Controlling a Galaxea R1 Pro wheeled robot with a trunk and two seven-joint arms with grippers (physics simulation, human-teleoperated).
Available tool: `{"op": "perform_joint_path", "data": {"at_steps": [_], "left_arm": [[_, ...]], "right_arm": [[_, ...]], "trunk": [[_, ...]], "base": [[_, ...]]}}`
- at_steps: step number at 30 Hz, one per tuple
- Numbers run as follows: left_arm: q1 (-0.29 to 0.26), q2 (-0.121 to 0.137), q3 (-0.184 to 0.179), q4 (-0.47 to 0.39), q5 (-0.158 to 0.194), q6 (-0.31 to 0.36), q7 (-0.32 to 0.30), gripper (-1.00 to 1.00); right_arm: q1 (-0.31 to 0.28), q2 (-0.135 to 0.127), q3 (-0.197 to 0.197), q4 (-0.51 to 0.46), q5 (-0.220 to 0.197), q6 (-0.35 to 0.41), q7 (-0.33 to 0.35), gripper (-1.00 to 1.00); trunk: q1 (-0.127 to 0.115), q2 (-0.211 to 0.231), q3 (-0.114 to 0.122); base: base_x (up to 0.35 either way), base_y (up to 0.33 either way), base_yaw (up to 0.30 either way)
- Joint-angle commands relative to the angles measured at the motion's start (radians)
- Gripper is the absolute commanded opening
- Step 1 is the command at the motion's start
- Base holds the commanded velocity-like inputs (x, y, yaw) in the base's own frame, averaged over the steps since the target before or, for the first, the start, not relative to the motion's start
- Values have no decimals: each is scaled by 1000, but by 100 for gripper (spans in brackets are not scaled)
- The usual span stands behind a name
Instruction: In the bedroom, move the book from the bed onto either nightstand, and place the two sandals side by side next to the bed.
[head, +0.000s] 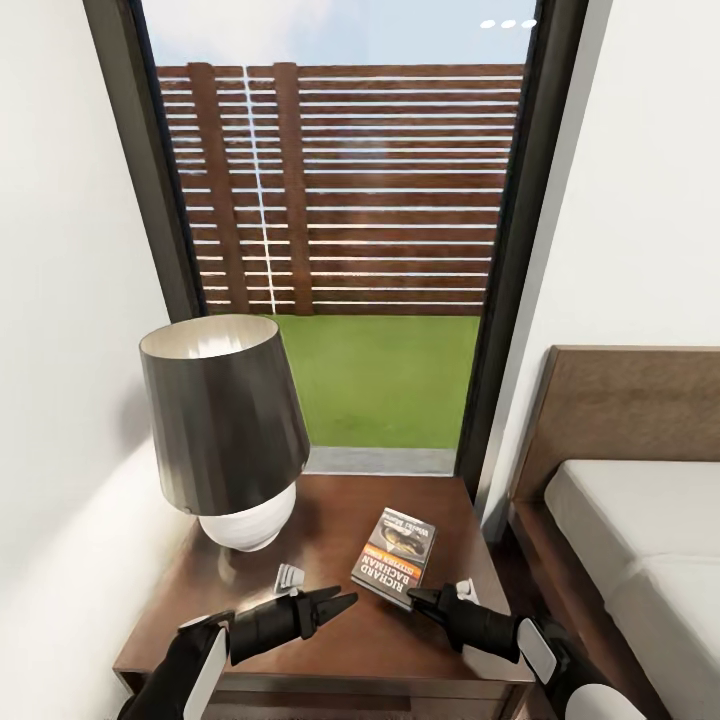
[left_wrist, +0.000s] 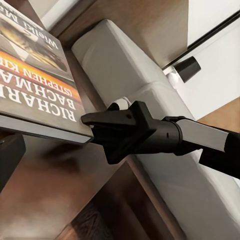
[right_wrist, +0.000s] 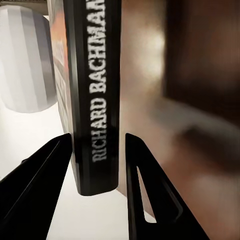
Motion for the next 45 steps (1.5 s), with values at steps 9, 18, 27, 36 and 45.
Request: {"op": "perform_joint_path", "data": {"at_steps": [9,18,27,36,45], "left_arm": [[0,-1,3,1,1,10,-4,100],[0,-1,3,1,1,10,-4,100],[0,-1,3,1,1,10,-4,100],[0,-1,3,1,1,10,-4,100],[0,-1,3,1,1,10,-4,100]], "right_arm": [[-1,16,-5,0,1,5,3,-100],[-1,17,-5,0,1,5,3,-100],[-1,17,-5,0,1,5,3,-100],[-1,17,-5,0,1,5,3,-100],[-1,17,-5,0,1,5,1,-100]], "trunk": [[15,-28,-13],[15,-28,-13],[27,-50,-27],[27,-50,-27],[29,-51,-42]], "base": [[0,0,0],[0,0,0],[0,0,0],[0,0,0],[0,0,0]]}}
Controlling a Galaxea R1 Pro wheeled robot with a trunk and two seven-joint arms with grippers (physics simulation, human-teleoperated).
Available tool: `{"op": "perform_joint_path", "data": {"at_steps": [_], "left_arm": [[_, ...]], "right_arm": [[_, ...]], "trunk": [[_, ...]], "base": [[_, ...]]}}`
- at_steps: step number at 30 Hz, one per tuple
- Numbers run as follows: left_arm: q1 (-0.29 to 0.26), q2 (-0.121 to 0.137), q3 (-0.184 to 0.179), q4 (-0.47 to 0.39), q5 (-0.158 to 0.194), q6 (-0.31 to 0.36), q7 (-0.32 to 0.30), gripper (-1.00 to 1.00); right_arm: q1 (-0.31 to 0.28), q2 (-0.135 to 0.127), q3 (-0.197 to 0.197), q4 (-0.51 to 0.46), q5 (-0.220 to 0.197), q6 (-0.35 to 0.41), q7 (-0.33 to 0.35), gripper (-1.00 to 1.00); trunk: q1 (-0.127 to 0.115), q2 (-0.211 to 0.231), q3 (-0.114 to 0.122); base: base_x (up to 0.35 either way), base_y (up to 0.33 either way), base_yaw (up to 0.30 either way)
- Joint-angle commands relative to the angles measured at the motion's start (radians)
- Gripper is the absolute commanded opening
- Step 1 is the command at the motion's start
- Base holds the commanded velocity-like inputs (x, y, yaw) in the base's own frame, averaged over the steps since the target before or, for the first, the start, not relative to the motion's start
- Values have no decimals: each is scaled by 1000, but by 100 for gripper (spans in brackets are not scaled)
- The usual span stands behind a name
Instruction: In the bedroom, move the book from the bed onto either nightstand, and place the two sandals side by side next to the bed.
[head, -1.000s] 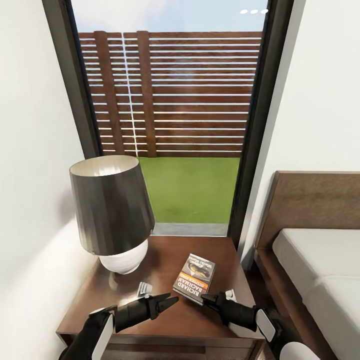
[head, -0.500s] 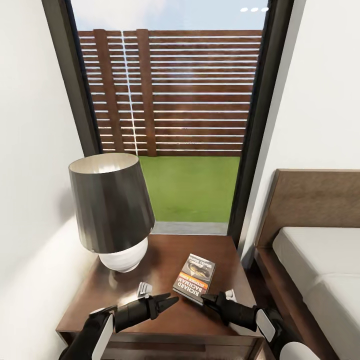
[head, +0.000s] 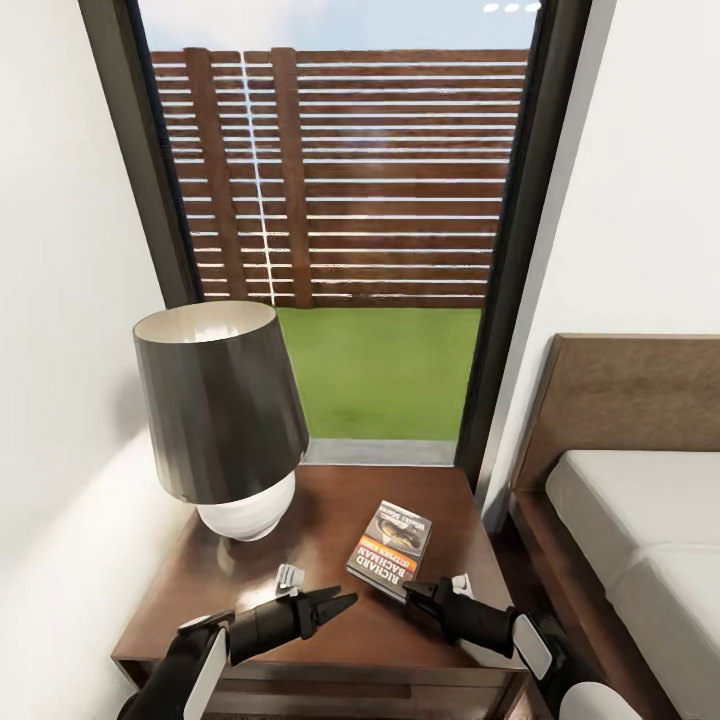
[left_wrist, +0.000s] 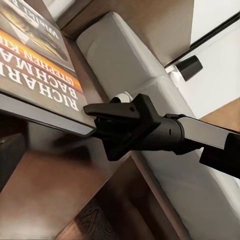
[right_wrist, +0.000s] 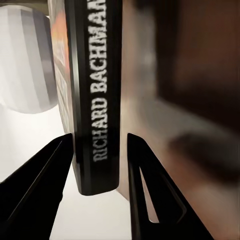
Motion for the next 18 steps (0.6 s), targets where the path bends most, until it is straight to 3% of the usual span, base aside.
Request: {"op": "perform_joint_path", "data": {"at_steps": [1,18], "left_arm": [[-1,-1,3,0,1,10,-4,100],[-1,-1,3,1,1,10,-4,100]], "right_arm": [[0,1,-1,19,26,-13,-12,-100],[0,0,-1,19,26,-13,-12,-100]], "trunk": [[0,0,-1],[0,0,-1]], "base": [[0,0,0],[0,0,0]]}}
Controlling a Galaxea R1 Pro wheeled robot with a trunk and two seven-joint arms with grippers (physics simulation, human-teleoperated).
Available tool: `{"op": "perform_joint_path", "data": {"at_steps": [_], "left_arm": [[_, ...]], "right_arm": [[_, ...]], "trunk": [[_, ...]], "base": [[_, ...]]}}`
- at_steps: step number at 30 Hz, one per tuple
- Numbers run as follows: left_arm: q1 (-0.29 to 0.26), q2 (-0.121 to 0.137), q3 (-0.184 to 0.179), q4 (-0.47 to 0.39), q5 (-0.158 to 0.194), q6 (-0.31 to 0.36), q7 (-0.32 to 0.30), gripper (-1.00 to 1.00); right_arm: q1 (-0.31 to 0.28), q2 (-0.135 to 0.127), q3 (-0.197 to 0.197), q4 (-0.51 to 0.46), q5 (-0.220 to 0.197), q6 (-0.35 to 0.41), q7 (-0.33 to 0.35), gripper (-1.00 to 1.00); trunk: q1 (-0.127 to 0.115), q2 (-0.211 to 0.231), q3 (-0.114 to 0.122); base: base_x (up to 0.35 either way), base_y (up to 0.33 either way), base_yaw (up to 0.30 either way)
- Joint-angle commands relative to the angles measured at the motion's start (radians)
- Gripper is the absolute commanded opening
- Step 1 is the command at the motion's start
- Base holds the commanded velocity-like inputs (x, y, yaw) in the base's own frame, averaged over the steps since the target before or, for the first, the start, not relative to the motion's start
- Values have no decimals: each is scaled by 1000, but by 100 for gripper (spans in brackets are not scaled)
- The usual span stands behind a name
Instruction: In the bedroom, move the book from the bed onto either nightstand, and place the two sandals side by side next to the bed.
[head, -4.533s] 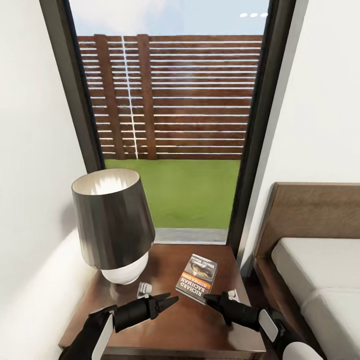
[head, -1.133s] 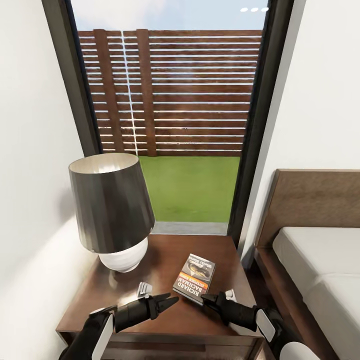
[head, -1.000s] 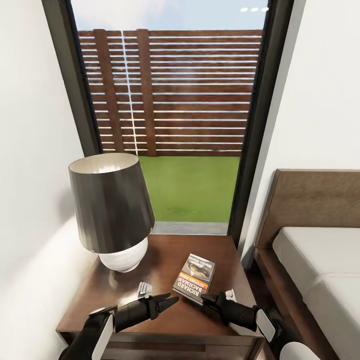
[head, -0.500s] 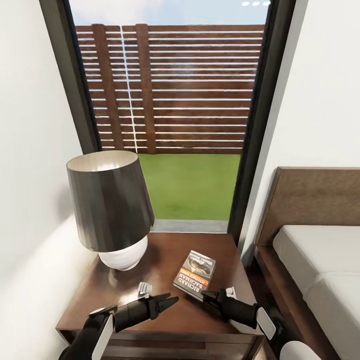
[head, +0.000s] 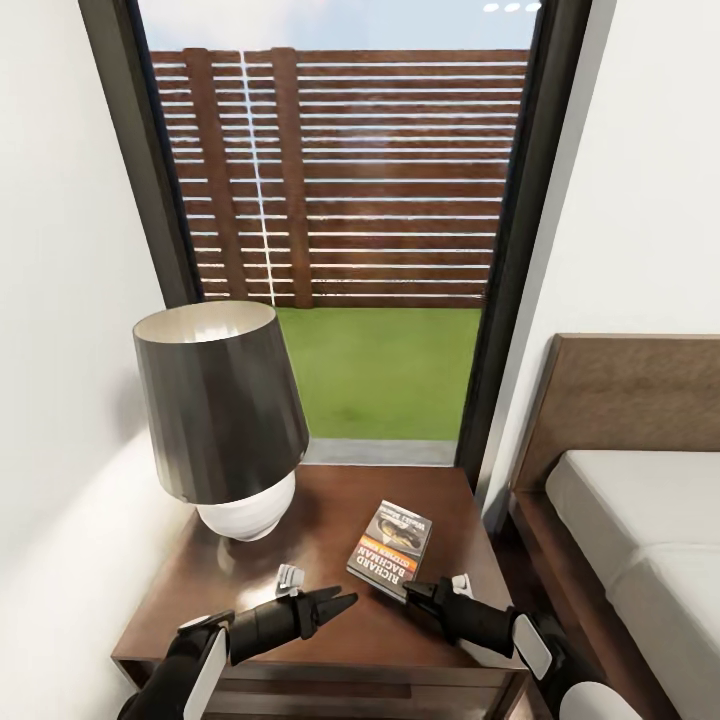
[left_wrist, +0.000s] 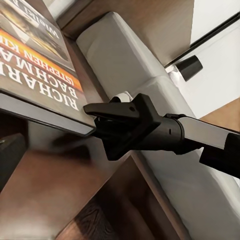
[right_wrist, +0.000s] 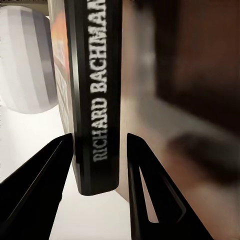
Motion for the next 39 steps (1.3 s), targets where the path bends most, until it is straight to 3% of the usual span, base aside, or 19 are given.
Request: {"op": "perform_joint_path", "data": {"at_steps": [1,10,13,32,39], "left_arm": [[-1,-1,3,0,1,10,-4,100],[-1,-1,3,0,1,10,-4,100],[-1,-1,3,0,1,10,-4,100],[-1,-1,3,0,1,10,-4,100],[-1,-1,3,0,1,10,-4,100]], "right_arm": [[0,0,-2,18,26,-8,-12,-100],[0,1,-2,18,26,-9,-12,-100],[0,1,-2,18,26,-9,-12,-100],[0,3,-2,18,26,-10,-12,-100],[0,4,-2,18,26,-10,-12,-100]], "trunk": [[0,0,-1],[0,0,-1],[1,-1,-13],[1,-1,-13],[0,0,3]], "base": [[0,0,0],[0,0,0],[0,0,0],[0,0,0],[0,0,0]]}}
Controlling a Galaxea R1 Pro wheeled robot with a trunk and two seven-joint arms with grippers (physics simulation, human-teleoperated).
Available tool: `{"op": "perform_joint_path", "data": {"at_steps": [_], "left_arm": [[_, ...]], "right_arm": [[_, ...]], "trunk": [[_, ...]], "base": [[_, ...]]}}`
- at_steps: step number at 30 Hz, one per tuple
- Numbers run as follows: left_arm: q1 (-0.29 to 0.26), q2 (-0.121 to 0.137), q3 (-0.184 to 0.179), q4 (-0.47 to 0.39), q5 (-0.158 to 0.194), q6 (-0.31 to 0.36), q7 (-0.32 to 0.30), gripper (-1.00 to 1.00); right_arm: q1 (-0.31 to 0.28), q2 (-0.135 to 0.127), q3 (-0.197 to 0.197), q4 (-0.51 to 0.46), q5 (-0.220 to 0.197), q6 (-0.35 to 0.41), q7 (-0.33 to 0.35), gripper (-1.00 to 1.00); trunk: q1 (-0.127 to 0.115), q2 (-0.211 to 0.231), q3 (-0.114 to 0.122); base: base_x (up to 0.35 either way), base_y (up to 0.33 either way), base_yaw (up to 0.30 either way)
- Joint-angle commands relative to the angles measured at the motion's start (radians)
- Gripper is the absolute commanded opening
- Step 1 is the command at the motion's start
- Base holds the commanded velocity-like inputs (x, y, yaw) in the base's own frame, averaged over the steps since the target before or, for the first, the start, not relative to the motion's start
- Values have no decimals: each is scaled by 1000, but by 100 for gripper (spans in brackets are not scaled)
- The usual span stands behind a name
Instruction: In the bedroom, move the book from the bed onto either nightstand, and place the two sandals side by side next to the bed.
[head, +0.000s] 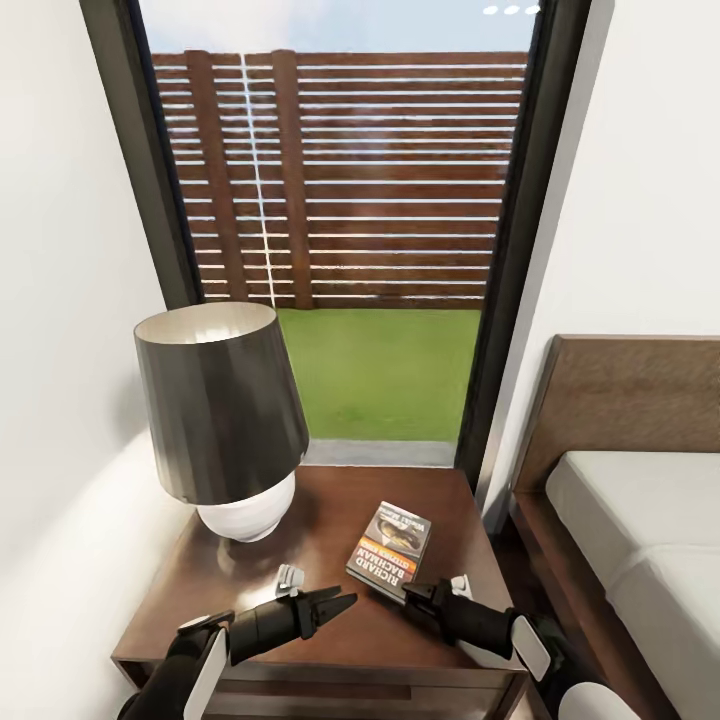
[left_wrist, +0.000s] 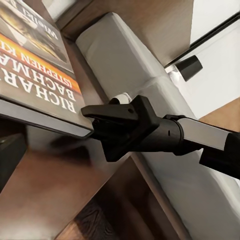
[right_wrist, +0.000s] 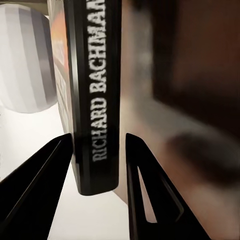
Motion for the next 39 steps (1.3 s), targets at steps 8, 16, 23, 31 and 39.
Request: {"op": "perform_joint_path", "data": {"at_steps": [8,16,23,31,39], "left_arm": [[-1,-1,3,0,1,10,-4,100],[-1,-1,3,0,1,10,-4,100],[-1,-1,3,0,1,10,-4,100],[-1,-1,3,0,1,10,-4,100],[-1,-1,3,0,1,10,-4,100]], "right_arm": [[0,1,-1,11,16,8,-9,-100],[0,2,-1,11,16,8,-9,-100],[0,2,-1,11,17,8,-9,-100],[0,2,-1,11,17,8,-9,-100],[0,2,-1,11,17,8,-9,-100]], "trunk": [[0,0,-1],[-2,1,14],[-2,1,14],[-2,1,14],[-2,1,14]], "base": [[0,0,0],[0,0,0],[0,0,0],[0,0,0],[0,0,0]]}}
